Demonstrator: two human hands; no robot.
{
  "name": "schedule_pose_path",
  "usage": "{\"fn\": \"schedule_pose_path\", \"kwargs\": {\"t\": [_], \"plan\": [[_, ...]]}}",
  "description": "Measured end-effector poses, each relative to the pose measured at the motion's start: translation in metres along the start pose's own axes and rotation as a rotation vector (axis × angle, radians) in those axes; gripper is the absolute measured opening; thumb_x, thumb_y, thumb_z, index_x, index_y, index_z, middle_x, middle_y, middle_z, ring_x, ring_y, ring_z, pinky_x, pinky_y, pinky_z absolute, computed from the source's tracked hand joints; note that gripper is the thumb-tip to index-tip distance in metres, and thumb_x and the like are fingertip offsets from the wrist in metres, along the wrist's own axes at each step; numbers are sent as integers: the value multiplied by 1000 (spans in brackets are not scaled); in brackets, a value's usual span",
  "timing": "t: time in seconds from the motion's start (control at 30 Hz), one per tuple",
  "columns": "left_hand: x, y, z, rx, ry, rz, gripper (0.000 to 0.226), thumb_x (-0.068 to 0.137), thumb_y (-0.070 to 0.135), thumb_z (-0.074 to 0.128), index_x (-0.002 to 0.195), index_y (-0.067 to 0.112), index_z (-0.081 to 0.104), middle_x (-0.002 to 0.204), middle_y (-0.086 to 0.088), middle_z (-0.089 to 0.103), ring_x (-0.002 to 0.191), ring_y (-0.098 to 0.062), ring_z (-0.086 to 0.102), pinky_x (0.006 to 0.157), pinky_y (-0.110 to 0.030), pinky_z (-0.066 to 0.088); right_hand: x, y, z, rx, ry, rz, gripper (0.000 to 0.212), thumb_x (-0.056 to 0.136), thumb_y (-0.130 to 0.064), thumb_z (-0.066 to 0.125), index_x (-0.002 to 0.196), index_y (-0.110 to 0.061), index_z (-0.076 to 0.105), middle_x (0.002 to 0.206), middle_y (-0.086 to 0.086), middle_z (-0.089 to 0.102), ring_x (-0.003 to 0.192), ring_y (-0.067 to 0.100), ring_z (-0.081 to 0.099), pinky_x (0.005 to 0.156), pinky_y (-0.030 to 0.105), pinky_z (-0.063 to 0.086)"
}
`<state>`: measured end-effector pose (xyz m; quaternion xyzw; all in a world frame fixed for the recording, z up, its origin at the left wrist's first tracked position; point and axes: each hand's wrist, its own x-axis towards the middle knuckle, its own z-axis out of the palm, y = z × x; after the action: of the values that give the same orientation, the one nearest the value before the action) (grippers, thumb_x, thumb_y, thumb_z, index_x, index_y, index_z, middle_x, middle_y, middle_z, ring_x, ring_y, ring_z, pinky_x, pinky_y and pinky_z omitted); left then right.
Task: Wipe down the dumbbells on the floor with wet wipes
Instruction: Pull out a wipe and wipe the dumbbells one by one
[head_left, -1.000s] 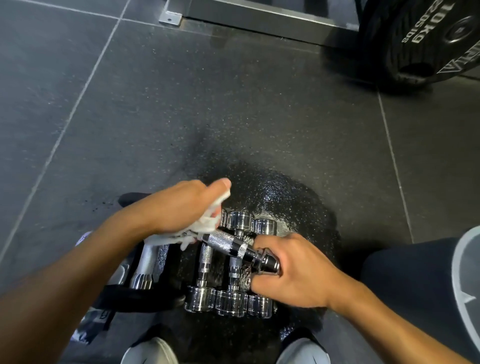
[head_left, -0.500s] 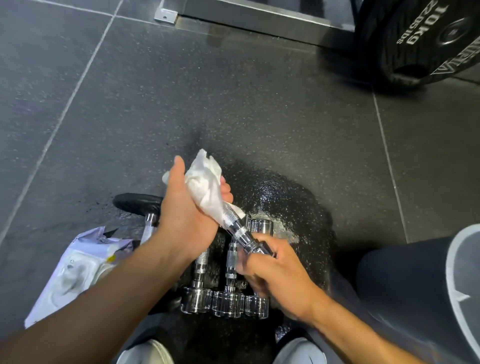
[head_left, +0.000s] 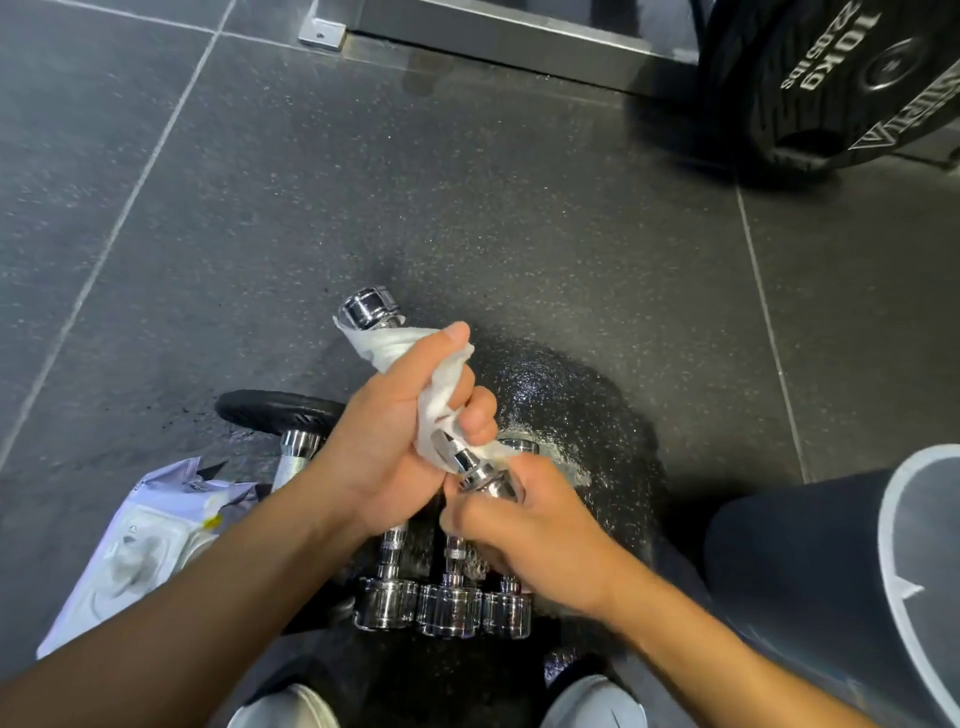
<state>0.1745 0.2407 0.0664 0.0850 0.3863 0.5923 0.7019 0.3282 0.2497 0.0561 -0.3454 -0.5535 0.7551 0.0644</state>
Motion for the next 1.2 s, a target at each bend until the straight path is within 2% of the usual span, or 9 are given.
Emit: {"fn": "schedule_pose_path", "kwargs": {"t": [0.07,0.17,0.37,0.53,0.67,0.8,0.97,1.1,1.2], "plan": [[-3,-2,2,115,59,38,43,98,35,60,62,16,46,56,-9,43,55,-19,42,55,-31,37,2,1,1,-404,184,-51,21,84,-32,65,76,-23,48,60,-4,44,55,14,38,50,43,37],[-7,-7,5,279,136,131,26,97,31,66,75,16,63,71,-18,52,62,-24,48,58,-35,39,2,4,6,-592,342,-8,28,83,-53,65,94,-30,54,69,2,60,55,7,43,55,45,48],[-10,-23,7,369,225,156,17,94,22,70,96,5,72,80,-13,69,75,-24,66,71,-38,54,5,-10,5,-126,147,-88,19,89,-6,63,90,-23,55,60,-17,54,54,5,45,53,25,40],[-15,-23,5,529,204,139,13,95,19,69,89,9,72,74,-12,71,65,-24,67,62,-39,55,11,2,-5,-67,53,100,46,90,-10,66,129,-21,44,82,-6,56,61,7,47,59,29,43],[-15,-22,-7,716,197,172,10,95,20,71,94,12,66,72,-1,72,65,-13,68,58,-27,54,12,2,-24,-192,-96,184,83,80,-42,78,148,-34,30,127,-5,63,113,11,63,102,37,51],[-12,-19,-16,953,110,142,9,94,28,72,100,24,67,83,9,74,71,-3,67,62,-21,52,18,-7,-40,8,55,132,83,81,-60,72,149,-26,36,137,-2,60,130,17,57,115,50,41],[-9,-25,-17,1388,-313,170,16,96,26,62,110,30,68,100,14,72,97,-1,69,82,-35,58,27,-11,-26,243,90,123,51,94,-42,62,132,-8,65,128,11,70,113,23,67,104,41,50],[-9,-19,-19,1340,-306,-122,14,93,33,65,99,22,71,91,7,76,86,-6,71,83,-46,57,30,-1,-26,526,99,97,51,105,-41,43,127,-1,65,140,19,62,126,32,56,119,52,36],[-14,-13,-18,1076,-327,-389,23,97,26,62,87,11,76,87,-7,79,80,-10,70,74,-30,53,37,2,-32,671,145,8,52,107,-42,37,125,-2,66,142,20,60,133,33,54,122,55,30]]}}
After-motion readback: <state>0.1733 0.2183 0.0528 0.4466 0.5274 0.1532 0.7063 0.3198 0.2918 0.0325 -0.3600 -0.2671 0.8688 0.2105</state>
